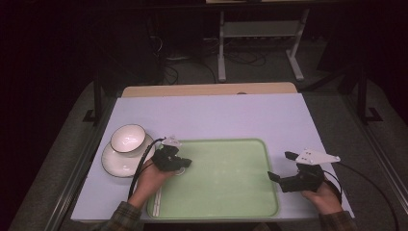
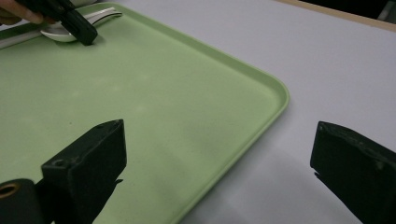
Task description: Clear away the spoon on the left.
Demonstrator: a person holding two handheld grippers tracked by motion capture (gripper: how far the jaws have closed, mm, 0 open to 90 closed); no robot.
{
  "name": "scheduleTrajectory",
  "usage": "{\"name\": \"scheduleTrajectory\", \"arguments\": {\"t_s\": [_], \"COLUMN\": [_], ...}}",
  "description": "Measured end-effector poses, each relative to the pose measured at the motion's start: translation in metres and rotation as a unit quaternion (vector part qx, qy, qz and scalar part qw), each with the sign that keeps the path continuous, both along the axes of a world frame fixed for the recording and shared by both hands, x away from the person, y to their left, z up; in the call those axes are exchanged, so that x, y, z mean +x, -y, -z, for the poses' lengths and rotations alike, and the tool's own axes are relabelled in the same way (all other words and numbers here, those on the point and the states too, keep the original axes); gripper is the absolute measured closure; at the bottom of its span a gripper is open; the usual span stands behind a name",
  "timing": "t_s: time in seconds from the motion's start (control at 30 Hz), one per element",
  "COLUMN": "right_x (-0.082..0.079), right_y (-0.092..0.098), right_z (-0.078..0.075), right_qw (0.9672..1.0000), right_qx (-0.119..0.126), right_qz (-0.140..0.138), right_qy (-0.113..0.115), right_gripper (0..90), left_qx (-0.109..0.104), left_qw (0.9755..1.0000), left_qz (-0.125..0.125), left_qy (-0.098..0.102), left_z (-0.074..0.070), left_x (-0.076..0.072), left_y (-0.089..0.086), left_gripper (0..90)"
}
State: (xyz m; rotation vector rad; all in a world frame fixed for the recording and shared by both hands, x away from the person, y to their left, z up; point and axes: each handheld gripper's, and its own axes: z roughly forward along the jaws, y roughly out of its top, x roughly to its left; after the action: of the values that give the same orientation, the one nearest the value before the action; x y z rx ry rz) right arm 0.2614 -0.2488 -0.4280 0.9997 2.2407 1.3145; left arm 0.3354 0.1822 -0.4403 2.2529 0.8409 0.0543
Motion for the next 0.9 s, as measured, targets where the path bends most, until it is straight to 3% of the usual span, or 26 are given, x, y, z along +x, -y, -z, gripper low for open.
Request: {"name": "scheduleTrajectory", "arguments": {"t_s": [0.33,0.53,0.67,0.9], "right_x": [0.000,0.000,0.000,0.000], "right_y": [0.001,0.000,0.000,0.000], "right_z": [0.000,0.000,0.000,0.000], "right_qw": [1.0000,1.0000,1.0000,1.0000], "right_qx": [-0.001,-0.001,-0.001,-0.001], "right_qz": [0.001,0.002,0.001,0.000], "right_qy": [0.003,0.002,0.001,0.001], "right_gripper": [2.8,2.8,2.8,2.8], "left_qx": [-0.003,-0.009,-0.022,-0.029], "left_qw": [1.0000,0.9999,0.9996,0.9992], "left_qz": [-0.007,-0.008,-0.014,-0.029], "left_qy": [-0.005,-0.001,0.005,0.007], "left_z": [0.000,-0.002,-0.009,-0.025], "left_x": [-0.011,-0.010,-0.009,-0.006], "left_y": [-0.018,-0.019,-0.022,-0.030], "left_gripper": [89.7,88.4,78.0,48.5]}}
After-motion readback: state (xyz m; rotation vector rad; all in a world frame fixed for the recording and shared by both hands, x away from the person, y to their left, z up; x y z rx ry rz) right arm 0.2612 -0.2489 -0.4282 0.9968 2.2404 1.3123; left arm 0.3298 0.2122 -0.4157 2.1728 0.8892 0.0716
